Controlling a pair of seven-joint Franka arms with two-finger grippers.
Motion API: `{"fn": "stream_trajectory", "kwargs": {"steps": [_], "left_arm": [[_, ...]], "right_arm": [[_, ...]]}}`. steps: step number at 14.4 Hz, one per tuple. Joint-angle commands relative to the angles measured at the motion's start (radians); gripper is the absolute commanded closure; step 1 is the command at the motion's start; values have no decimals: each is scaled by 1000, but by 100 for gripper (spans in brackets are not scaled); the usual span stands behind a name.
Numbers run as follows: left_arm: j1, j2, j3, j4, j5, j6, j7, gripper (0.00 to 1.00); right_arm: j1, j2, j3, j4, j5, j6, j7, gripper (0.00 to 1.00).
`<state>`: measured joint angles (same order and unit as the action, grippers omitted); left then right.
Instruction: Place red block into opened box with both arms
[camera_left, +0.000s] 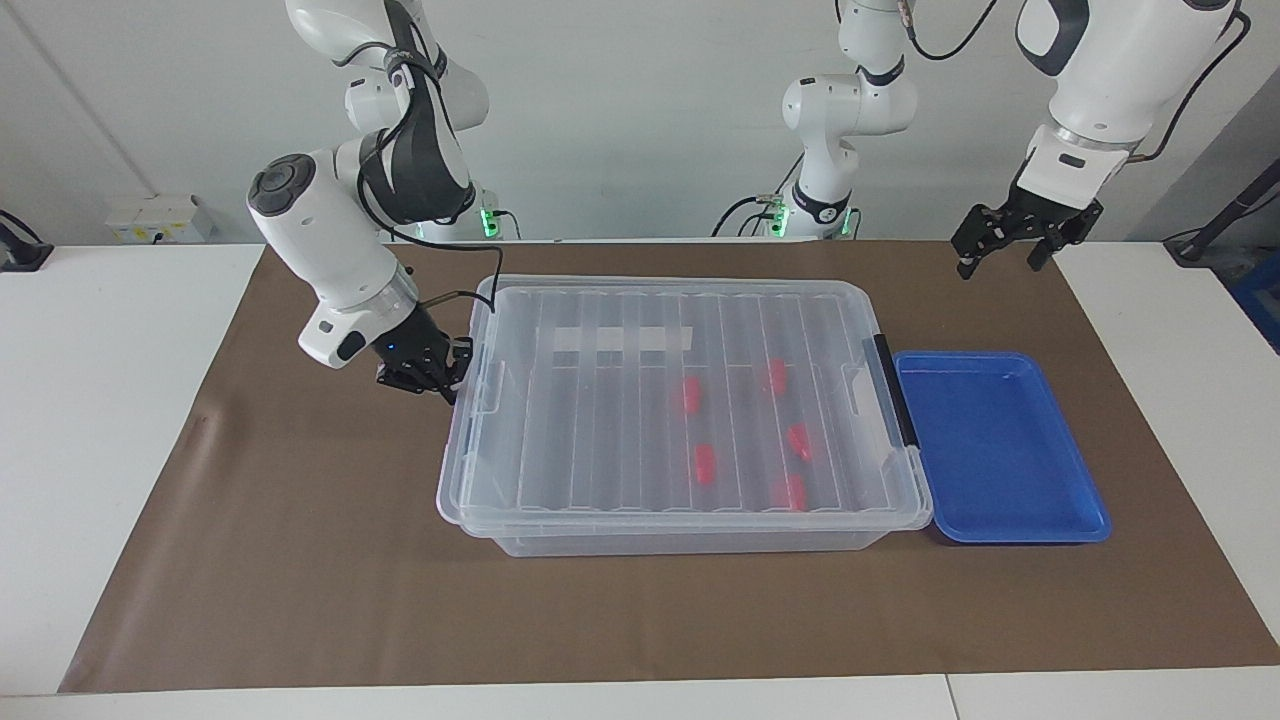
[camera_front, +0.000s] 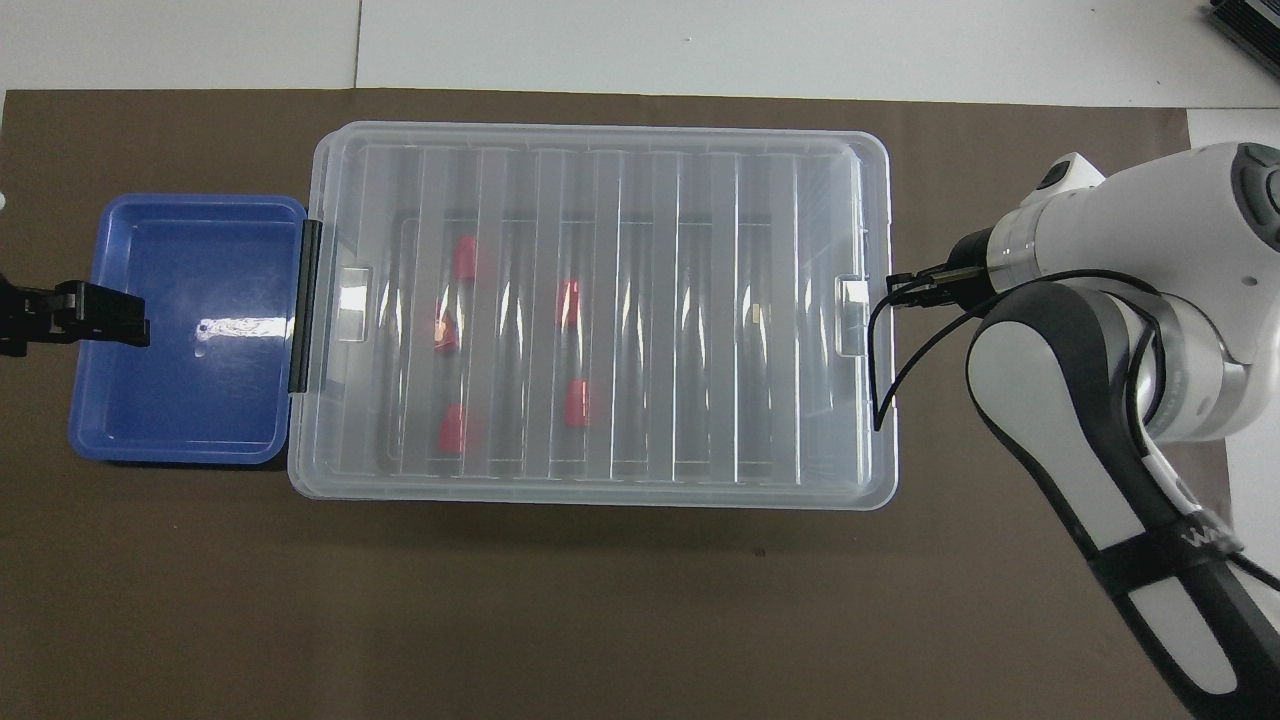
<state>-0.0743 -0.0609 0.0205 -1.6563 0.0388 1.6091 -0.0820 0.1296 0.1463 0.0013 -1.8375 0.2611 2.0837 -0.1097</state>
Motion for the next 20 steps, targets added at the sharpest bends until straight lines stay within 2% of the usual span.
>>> {"fn": "stream_trajectory", "kwargs": {"steps": [1,4,6,7,8,11,16,20], "left_arm": [[-13,-11,10,-3,-14,8,4,0],[-13,-11,10,-5,-14,8,4,0],[-13,-11,10,-5,-14,8,4,0],[-13,-11,10,-5,-14,8,4,0],[-13,-11,10,-5,-14,8,4,0],[-13,-11,10,-3,-14,8,4,0],[-13,-11,10,-5,-14,8,4,0],[-13,-11,10,-3,-14,8,4,0]], "right_arm": [[-8,-1,6,0,-12,3,-8,100],[-21,-26,3,18,-248,-42,-4,100],[-41,-43,-1,50,-283,-117,1,100],[-56,-62,-3,61,-284,-146,2,47],[-80,-88,0,67,-284,-174,4,0],[-103,-143,-4,102,-284,-284,59,0],[-117,-154,-6,250,-292,-545,194,0],[-151,-157,-7,305,-273,-632,177,0]]}}
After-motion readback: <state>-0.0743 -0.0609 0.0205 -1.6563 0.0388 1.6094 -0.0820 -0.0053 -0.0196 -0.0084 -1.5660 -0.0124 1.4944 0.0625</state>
